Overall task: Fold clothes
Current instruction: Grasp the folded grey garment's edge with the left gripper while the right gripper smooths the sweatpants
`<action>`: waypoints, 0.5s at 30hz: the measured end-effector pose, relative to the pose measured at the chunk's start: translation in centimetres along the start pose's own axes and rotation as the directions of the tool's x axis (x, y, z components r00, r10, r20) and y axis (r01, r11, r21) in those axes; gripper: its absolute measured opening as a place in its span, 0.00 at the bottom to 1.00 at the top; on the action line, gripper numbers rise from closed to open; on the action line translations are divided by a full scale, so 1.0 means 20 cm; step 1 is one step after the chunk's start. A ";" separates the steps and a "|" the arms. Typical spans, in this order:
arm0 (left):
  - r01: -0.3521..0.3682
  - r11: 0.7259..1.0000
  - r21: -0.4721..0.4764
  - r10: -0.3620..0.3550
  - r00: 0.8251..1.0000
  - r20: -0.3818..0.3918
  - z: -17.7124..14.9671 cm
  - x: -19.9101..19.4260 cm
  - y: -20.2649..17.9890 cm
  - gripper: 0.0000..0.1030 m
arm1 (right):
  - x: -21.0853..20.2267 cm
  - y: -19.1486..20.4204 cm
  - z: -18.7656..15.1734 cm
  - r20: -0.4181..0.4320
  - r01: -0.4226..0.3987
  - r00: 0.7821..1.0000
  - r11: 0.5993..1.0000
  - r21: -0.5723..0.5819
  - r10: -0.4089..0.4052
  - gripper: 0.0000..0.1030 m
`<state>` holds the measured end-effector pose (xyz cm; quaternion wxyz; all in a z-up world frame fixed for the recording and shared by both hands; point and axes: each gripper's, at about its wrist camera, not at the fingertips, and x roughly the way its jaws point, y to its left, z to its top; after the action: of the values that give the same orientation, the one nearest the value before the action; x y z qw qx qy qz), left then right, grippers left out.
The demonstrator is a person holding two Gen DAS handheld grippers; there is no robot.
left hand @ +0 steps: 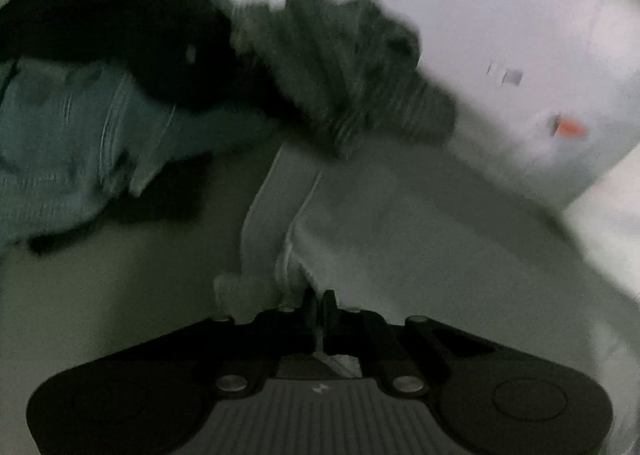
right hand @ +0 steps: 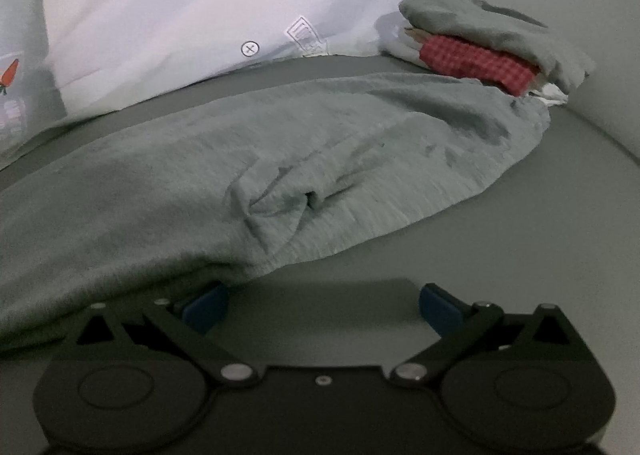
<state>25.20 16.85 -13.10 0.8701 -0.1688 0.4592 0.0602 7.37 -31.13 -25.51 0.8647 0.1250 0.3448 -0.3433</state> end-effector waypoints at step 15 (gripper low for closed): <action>-0.065 0.998 -0.019 0.064 0.997 -0.036 -0.03 0.16 0.14 0.01 | -0.01 0.01 -0.01 0.009 0.004 1.000 1.000 -0.001 -0.004 1.00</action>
<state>25.83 19.06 -16.83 0.8576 -0.1639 0.4790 0.0901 7.23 -30.84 -25.46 0.8655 0.1224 0.3414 -0.3455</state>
